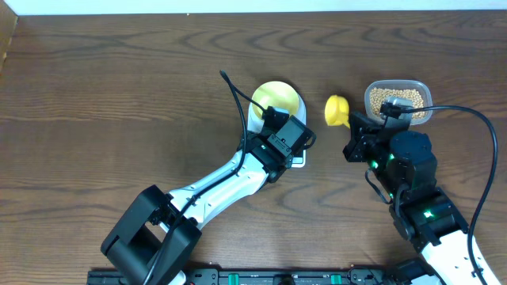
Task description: Scoop item into bowl and weigh 50g on scale
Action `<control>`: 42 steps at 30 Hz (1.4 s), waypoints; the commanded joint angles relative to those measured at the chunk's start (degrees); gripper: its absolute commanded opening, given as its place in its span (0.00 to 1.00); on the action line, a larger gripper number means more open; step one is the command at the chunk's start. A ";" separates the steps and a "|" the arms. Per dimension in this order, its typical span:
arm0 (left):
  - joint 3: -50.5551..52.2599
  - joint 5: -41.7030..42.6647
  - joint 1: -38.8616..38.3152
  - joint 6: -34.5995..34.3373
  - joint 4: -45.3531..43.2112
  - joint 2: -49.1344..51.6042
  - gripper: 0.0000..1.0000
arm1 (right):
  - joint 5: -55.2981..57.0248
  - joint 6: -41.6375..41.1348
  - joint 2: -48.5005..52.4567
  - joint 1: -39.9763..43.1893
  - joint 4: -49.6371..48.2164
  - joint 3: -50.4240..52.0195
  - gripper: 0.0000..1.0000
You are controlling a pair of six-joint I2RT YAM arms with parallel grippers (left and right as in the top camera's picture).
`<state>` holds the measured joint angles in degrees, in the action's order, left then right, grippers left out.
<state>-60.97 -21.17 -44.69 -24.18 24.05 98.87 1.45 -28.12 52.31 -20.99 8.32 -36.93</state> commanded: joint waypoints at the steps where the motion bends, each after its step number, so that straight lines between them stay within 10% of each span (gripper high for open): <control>1: 0.85 -0.96 0.24 -0.09 0.28 -0.83 0.84 | -1.62 1.18 -0.68 0.33 0.26 -0.94 0.01; 42: 0.85 -0.96 0.24 -0.09 0.28 -0.83 0.84 | -1.40 0.63 -0.68 0.33 3.19 -0.90 0.01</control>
<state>-60.97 -21.17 -44.69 -24.18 24.05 98.89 -0.05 -29.45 52.31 -20.99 11.38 -36.93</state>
